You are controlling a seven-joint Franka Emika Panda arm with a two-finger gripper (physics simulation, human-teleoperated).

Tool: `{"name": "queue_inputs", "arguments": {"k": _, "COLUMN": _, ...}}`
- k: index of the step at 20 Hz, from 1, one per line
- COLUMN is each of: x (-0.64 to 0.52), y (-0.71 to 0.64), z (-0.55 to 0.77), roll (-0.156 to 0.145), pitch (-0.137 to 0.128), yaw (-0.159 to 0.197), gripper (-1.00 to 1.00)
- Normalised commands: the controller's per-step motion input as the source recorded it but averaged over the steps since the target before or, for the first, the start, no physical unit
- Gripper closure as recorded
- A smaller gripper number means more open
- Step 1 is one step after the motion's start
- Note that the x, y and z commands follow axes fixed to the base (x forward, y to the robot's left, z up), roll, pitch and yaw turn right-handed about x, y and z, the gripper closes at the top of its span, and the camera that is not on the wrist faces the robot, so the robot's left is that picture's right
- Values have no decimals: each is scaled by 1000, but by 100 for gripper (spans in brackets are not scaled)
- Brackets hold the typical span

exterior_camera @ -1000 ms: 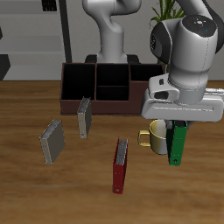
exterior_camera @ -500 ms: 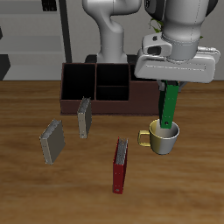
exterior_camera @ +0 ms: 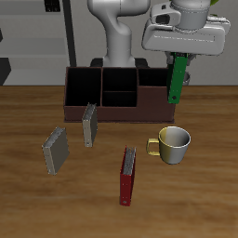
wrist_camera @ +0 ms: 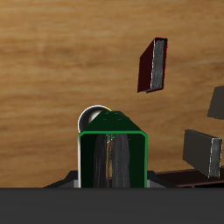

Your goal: Place the green book into the back desk caddy's right compartment

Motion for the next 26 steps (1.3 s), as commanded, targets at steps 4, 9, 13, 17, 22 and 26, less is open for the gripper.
{"name": "queue_inputs", "arguments": {"k": 4, "x": -665, "y": -11, "z": 325, "roll": 29, "pitch": -26, "yaw": 24, "gripper": 100}}
{"name": "queue_inputs", "arguments": {"k": 9, "x": -653, "y": 64, "z": 204, "roll": 37, "pitch": -28, "yaw": 33, "gripper": 100}}
{"name": "queue_inputs", "arguments": {"k": 13, "x": -446, "y": 10, "z": 141, "roll": 18, "pitch": 0, "yaw": -18, "gripper": 100}}
{"name": "queue_inputs", "arguments": {"k": 17, "x": -654, "y": -44, "z": 138, "roll": 1, "pitch": -7, "yaw": -4, "gripper": 100}}
{"name": "queue_inputs", "arguments": {"k": 22, "x": -481, "y": -97, "z": 128, "roll": -13, "pitch": -27, "yaw": 27, "gripper": 100}}
{"name": "queue_inputs", "arguments": {"k": 26, "x": -384, "y": -19, "z": 43, "roll": 0, "pitch": -25, "yaw": 59, "gripper": 100}}
